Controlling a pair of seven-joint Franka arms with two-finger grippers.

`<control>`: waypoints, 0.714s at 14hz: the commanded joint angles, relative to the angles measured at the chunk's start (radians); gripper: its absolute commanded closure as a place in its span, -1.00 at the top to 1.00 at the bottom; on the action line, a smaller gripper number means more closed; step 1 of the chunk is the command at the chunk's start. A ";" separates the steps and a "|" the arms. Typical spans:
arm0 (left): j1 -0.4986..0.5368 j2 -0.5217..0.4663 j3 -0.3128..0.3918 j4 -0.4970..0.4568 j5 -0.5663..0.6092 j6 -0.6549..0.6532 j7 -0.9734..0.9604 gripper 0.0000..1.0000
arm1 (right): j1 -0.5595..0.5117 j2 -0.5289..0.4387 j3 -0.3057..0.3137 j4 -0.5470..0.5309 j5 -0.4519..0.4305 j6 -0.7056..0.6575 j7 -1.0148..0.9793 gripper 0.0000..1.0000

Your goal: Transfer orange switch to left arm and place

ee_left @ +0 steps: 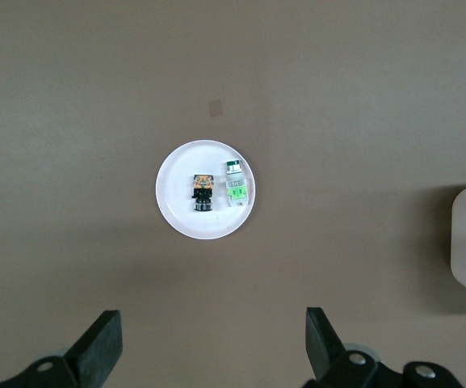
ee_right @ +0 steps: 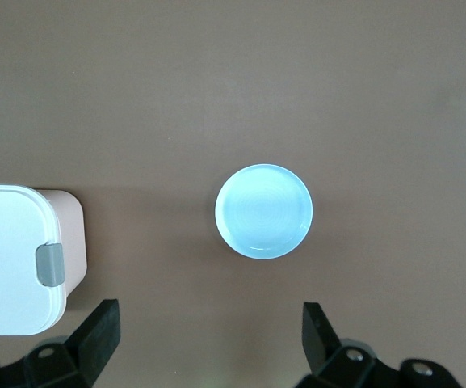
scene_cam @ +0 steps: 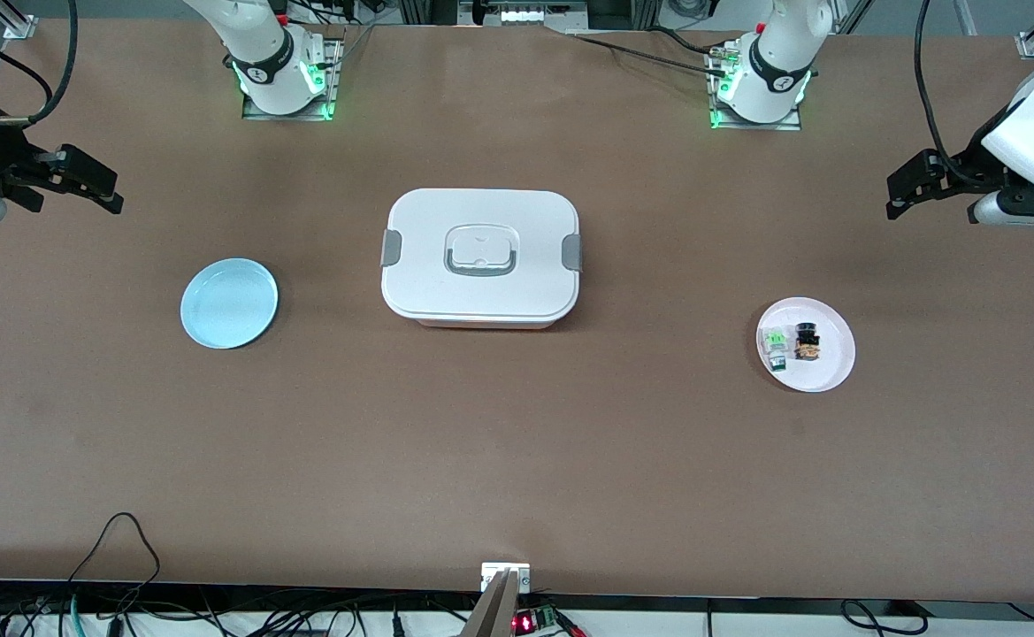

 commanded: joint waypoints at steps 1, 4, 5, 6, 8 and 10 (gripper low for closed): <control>0.000 0.017 0.000 0.044 -0.013 -0.017 0.007 1.00 | -0.008 0.013 0.003 0.029 0.018 -0.007 0.010 1.00; 0.000 0.018 0.002 0.045 -0.019 -0.019 0.009 1.00 | -0.008 0.013 0.003 0.030 0.018 -0.007 0.004 1.00; -0.017 0.014 0.002 0.044 -0.015 -0.017 0.006 1.00 | -0.008 0.013 0.002 0.030 0.018 -0.007 0.004 1.00; -0.072 0.014 0.021 0.044 -0.010 -0.019 -0.004 1.00 | -0.008 0.013 0.002 0.030 0.018 -0.007 0.002 1.00; -0.120 0.011 0.078 0.044 -0.008 -0.019 -0.005 1.00 | -0.008 0.013 0.002 0.030 0.018 -0.007 0.004 1.00; -0.129 0.012 0.080 0.043 -0.008 -0.020 -0.007 1.00 | -0.008 0.013 0.003 0.030 0.018 -0.007 0.005 1.00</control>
